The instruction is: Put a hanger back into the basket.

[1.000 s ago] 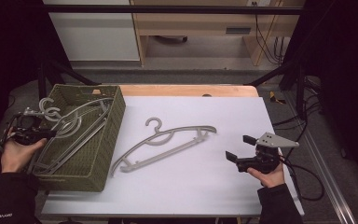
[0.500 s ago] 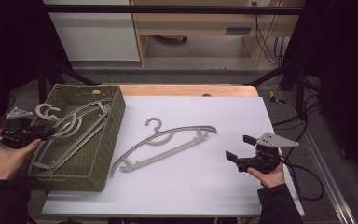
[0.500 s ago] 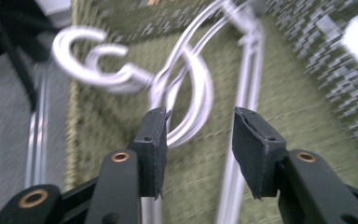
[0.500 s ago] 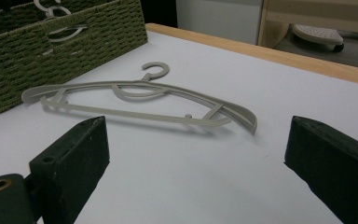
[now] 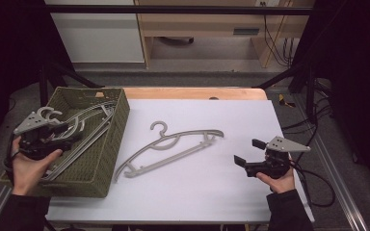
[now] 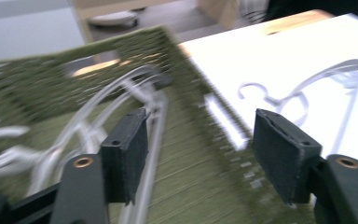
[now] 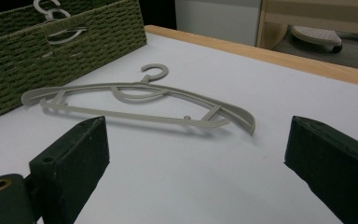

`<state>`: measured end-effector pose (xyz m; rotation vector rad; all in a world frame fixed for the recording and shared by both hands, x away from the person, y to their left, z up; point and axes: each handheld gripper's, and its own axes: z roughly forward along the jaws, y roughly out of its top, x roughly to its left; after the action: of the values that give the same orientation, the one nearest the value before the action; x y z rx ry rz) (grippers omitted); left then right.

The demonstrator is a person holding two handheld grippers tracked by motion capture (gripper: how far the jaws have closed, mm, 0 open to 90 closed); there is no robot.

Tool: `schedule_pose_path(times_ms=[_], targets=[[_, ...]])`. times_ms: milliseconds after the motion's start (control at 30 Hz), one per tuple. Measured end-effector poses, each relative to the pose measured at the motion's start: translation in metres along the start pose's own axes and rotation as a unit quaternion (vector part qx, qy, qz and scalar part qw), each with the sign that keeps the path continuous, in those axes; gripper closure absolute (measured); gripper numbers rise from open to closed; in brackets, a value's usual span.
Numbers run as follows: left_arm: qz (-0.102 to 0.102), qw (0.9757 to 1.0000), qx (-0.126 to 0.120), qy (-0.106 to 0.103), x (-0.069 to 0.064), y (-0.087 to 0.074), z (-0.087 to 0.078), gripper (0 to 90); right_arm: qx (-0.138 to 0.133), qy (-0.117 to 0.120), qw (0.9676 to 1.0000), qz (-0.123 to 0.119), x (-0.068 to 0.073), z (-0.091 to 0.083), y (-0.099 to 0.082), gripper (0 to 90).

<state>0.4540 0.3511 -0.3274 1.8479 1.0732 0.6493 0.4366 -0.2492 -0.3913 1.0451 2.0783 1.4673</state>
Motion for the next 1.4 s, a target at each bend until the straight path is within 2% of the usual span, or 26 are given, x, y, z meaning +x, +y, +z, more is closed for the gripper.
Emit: schedule_pose_path(times_ms=[100,200,333,467,600,767,900,1033,1133,1200,1267,1400], targets=[[0.012,0.9997,-0.011,-0.02,-0.02,0.004,0.005,29.6,-0.001,0.001,1.0,0.002,0.0,0.0,0.0,6.6],[0.032,0.9986,-0.016,-0.04,-0.04,0.009,0.011,28.1,0.001,0.0,1.0,0.0,-0.001,0.0,0.0,6.5],[0.058,0.996,-0.016,-0.066,-0.068,0.014,0.02,26.2,0.001,0.0,1.0,0.002,-0.001,0.001,-0.001,6.5],[0.072,0.9926,-0.01,-0.097,-0.094,0.018,0.034,24.0,-0.001,0.0,1.0,0.003,-0.001,-0.001,0.0,6.5],[0.072,0.9901,-0.007,-0.12,-0.114,0.02,0.052,19.8,0.0,0.0,1.0,0.002,-0.001,-0.001,0.0,6.5],[0.08,0.987,0.009,-0.139,-0.134,0.015,0.075,15.5,-0.002,0.001,1.0,0.001,-0.001,-0.001,0.0,6.4],[0.084,0.983,0.028,-0.161,-0.149,0.01,0.097,15.7,-0.003,0.002,1.0,0.001,-0.001,-0.002,0.0,6.5],[0.096,0.9797,0.046,-0.17,-0.164,0.007,0.118,16.7,-0.003,0.002,1.0,0.002,-0.001,-0.002,0.0,6.5],[0.102,0.9772,0.058,-0.177,-0.171,0.004,0.133,18.0,-0.003,0.002,1.0,0.002,-0.001,-0.001,0.0,6.4],[0.103,0.9763,0.064,-0.179,-0.174,0.003,0.142,19.4,-0.003,0.002,1.0,0.002,-0.001,-0.002,0.0,6.4],[0.106,0.9743,0.071,-0.186,-0.177,0.0,0.15,22.3,-0.003,0.002,1.0,0.002,-0.001,-0.002,0.0,6.5],[0.111,0.9693,0.102,-0.194,-0.18,-0.006,0.17,27.4,-0.004,0.004,1.0,0.002,-0.001,-0.002,0.0,6.5]])
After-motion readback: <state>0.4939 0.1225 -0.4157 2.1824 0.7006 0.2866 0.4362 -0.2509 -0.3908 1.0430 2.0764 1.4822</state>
